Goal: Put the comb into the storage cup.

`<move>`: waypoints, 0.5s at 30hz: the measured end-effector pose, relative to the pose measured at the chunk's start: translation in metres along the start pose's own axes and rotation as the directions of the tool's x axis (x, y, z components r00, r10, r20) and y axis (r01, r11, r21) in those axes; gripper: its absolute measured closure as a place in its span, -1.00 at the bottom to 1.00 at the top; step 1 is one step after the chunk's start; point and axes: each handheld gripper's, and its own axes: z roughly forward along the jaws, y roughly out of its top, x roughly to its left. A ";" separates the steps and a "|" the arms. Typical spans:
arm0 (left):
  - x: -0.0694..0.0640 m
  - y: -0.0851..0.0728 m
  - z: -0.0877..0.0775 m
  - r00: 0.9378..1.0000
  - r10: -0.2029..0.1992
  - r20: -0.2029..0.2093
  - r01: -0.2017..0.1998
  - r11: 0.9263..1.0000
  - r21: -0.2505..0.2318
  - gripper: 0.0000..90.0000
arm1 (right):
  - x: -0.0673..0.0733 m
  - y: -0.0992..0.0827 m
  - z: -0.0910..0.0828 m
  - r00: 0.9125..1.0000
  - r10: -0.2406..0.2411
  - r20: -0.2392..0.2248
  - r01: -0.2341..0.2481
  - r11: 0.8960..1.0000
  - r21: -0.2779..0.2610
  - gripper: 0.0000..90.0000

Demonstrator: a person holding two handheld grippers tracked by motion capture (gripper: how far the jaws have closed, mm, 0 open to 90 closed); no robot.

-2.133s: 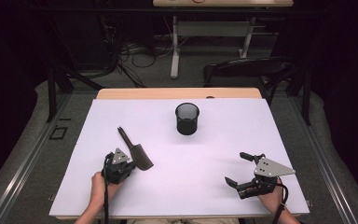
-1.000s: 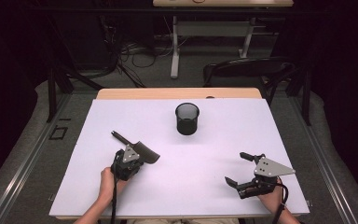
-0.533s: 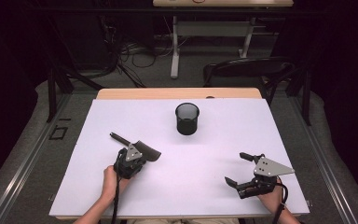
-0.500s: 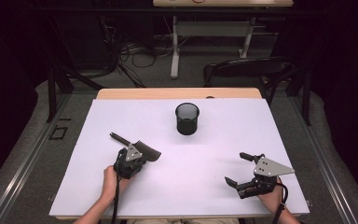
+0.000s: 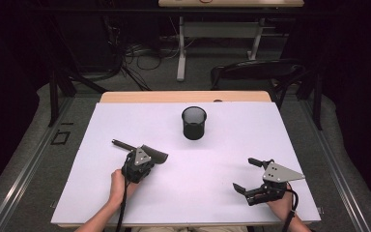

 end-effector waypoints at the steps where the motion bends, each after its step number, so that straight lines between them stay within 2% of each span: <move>1: 0.000 0.000 0.000 1.000 0.000 -0.002 0.000 1.000 -0.002 1.00 | 0.000 0.000 0.000 1.000 0.000 0.001 0.000 1.000 -0.005 -1.00; 15: 0.000 0.009 0.008 1.000 0.007 -0.017 -0.007 1.000 -0.014 1.00 | 0.001 0.000 0.000 1.000 0.003 0.001 -0.003 1.000 -0.004 -1.00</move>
